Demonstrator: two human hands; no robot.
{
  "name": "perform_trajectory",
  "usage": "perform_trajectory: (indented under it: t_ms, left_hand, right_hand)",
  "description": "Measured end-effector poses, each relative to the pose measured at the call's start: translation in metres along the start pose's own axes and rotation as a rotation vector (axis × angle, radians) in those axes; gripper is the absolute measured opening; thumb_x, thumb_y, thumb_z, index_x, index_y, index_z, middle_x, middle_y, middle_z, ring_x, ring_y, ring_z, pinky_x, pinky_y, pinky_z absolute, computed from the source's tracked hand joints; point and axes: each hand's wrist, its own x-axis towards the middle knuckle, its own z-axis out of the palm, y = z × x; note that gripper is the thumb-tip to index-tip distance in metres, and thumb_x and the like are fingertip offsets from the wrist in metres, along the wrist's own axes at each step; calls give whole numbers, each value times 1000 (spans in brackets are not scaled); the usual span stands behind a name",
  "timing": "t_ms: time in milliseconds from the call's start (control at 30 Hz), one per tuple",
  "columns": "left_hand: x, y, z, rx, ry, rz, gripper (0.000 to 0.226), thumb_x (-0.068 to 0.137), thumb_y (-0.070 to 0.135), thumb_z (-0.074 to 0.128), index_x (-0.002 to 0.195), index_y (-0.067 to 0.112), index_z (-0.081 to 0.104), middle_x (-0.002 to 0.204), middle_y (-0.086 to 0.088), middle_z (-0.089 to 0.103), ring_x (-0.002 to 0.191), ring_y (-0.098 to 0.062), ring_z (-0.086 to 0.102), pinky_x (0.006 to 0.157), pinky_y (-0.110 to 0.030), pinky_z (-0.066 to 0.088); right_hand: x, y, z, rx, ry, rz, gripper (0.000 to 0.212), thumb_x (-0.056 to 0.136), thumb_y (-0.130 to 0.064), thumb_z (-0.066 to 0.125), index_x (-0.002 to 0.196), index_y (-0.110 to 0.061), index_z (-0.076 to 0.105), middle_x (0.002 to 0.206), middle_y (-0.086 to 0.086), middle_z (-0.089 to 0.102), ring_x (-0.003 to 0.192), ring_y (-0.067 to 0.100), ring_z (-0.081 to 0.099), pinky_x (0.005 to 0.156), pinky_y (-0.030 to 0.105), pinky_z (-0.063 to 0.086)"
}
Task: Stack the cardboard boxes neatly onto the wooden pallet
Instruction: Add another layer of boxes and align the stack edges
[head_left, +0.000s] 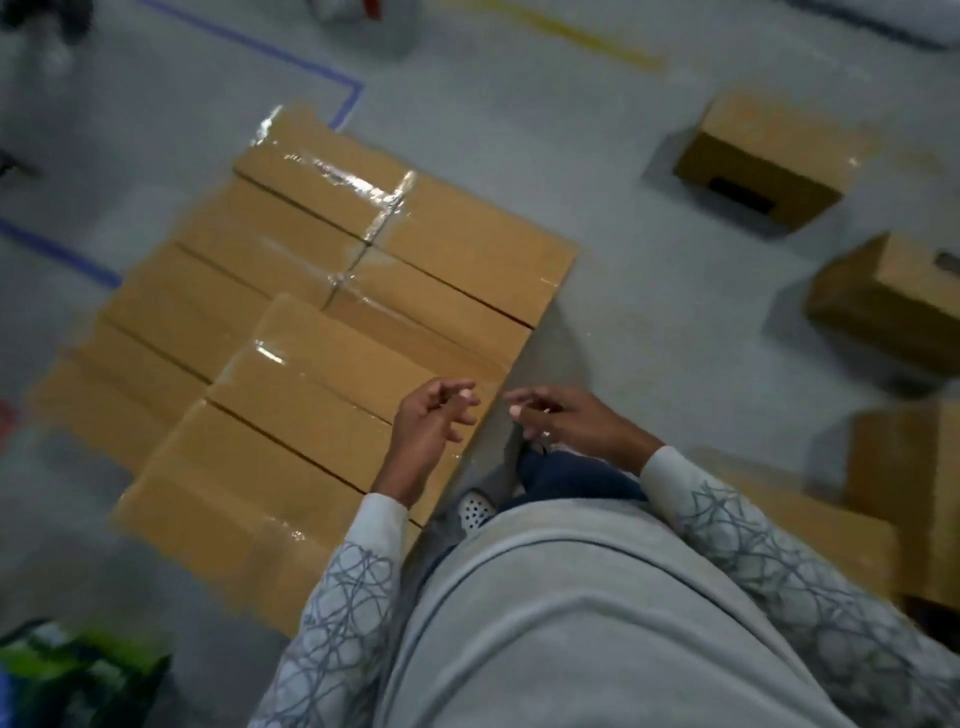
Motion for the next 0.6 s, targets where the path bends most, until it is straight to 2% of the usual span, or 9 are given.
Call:
perform_trajectory:
  t_ms: [67, 167, 267, 400, 600]
  left_hand:
    - [5, 13, 25, 41, -103, 10, 17, 102, 13, 60, 113, 15, 72, 105, -9, 77, 82, -19, 66, 67, -30, 49]
    - [12, 28, 74, 112, -279, 21, 20, 102, 10, 59, 120, 9, 69, 102, -8, 76, 78, -15, 66, 64, -26, 48]
    - [16, 38, 127, 213, -429, 40, 24, 102, 10, 58, 124, 5, 67, 101, -7, 75, 76, -15, 67, 63, -26, 50]
    - [15, 39, 208, 344, -634, 34, 18, 102, 11, 59, 116, 13, 70, 102, -7, 77, 77, -18, 68, 68, -31, 51]
    - [8, 41, 333, 487, -886, 32, 19, 101, 12, 60, 116, 14, 71, 102, -8, 78, 82, -19, 71, 71, -34, 52]
  right_hand:
    - [-21, 10, -11, 105, 130, -1, 26, 101, -30, 66, 126, -25, 68, 109, -5, 71, 89, 3, 68, 73, 12, 51]
    - [-52, 34, -29, 251, 341, -8, 22, 101, -30, 67, 122, -28, 68, 105, -9, 71, 89, 6, 68, 74, 16, 51]
    - [-85, 61, -46, 430, 505, 61, 25, 100, -34, 67, 124, -27, 68, 111, -1, 75, 88, 13, 71, 72, 21, 49]
    - [-129, 103, -65, 666, 713, 135, 29, 99, -33, 67, 125, -19, 69, 111, 3, 77, 85, 14, 70, 75, 29, 51]
    - [-185, 161, -122, 888, 976, 183, 24, 100, -35, 66, 120, -21, 69, 105, -3, 78, 89, 16, 72, 79, 32, 53]
